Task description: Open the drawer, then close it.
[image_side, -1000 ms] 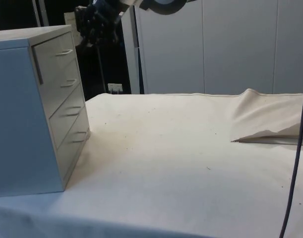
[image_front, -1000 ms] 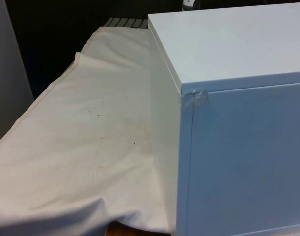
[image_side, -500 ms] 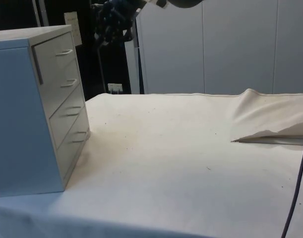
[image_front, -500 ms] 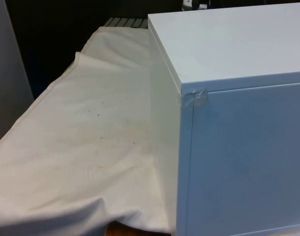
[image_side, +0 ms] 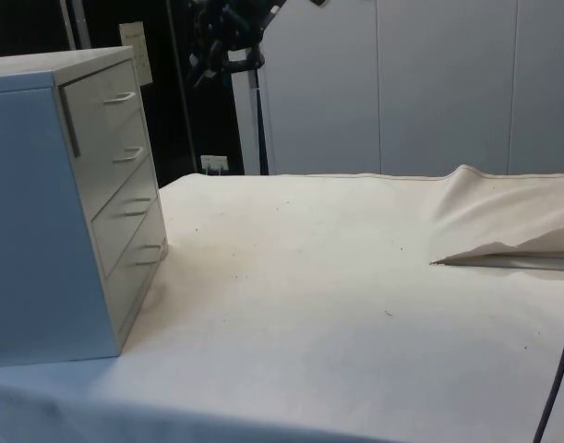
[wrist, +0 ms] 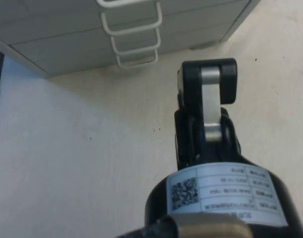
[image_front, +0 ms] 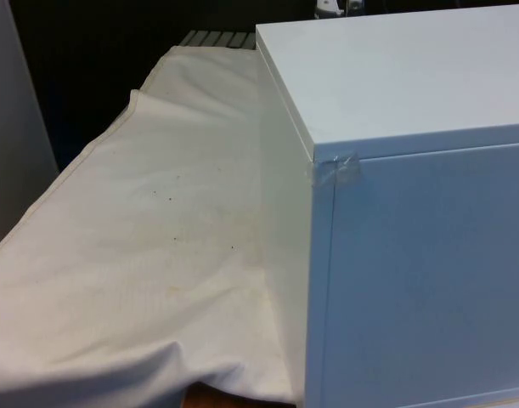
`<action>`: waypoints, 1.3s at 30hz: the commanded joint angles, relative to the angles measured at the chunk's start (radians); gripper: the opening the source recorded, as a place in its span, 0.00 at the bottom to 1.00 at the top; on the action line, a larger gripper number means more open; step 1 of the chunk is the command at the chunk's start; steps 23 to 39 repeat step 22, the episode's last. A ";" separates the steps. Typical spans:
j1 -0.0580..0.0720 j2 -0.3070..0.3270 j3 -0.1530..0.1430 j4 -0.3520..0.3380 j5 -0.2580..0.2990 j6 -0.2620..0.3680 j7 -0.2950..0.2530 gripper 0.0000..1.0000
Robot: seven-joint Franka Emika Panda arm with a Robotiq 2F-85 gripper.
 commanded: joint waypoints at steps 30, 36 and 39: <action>-0.004 0.009 0.001 0.005 0.000 0.005 0.002 0.96; -0.004 0.009 0.001 0.005 0.000 0.005 0.002 0.96; -0.004 0.009 0.001 0.005 0.000 0.005 0.002 0.96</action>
